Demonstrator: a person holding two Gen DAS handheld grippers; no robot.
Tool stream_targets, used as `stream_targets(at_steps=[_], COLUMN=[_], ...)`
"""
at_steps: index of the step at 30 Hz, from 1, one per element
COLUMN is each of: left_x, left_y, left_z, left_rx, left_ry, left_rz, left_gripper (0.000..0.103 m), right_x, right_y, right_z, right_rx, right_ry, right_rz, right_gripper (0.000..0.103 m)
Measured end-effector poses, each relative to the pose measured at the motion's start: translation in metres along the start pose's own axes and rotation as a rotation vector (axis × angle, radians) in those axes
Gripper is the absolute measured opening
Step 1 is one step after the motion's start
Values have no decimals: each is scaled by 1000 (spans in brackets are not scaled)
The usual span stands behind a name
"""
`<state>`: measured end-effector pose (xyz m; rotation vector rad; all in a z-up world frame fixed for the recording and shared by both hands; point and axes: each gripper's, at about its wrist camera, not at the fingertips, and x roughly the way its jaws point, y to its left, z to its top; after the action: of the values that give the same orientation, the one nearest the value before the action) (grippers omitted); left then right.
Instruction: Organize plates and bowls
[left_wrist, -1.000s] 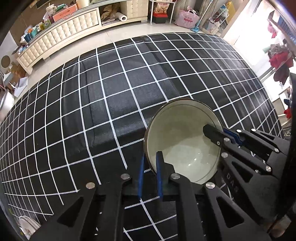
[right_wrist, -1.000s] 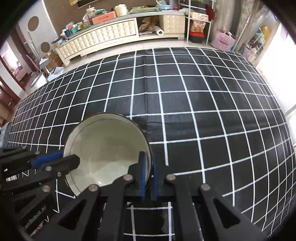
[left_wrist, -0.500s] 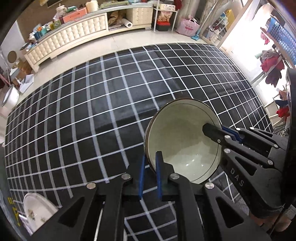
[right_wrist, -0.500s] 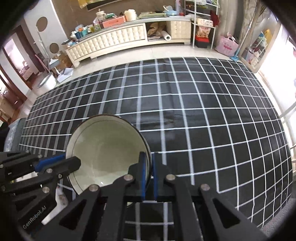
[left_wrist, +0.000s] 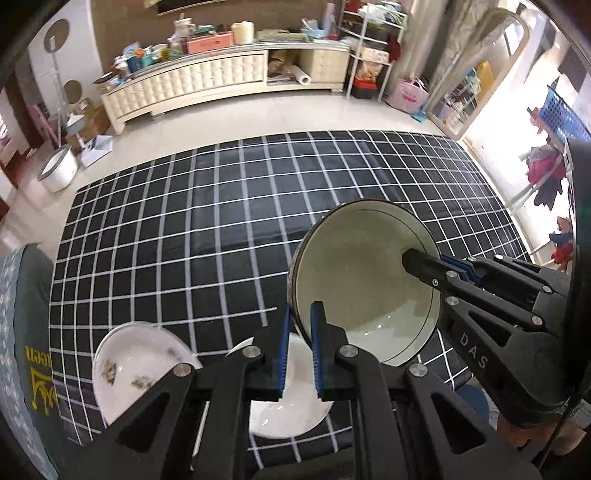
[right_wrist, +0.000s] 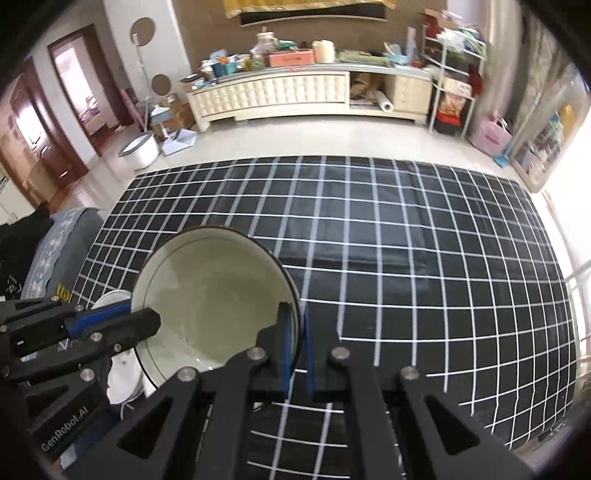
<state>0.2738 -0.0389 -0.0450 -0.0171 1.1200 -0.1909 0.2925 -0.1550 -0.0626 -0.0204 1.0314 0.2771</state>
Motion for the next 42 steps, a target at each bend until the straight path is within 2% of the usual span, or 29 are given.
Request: stream_targets(at_steps=[8,13,22,28,42], left_x=[-9,0,26,38,45], left_y=[31,48,54,55,53], left_z=[-36,-59,-89,-97,-100], left_rx=[-48,-81,-97,-102,-94], left_ry=[13,48,119,142,143], left_rz=[18,9,-4,-15,-10], left_gripper=[10,10,10,9,9], right_x=[7,24,48,60,66], right_y=[38,56,76,77,77], right_z=[-15,-29,-53,-59,-63], right_rx=[-50,-72,-76,-73,-117], right_ry=[43,94,179,209,215], right_rz=[25,21,4,-6,-20], right_gripper=[9,9,9,9,9])
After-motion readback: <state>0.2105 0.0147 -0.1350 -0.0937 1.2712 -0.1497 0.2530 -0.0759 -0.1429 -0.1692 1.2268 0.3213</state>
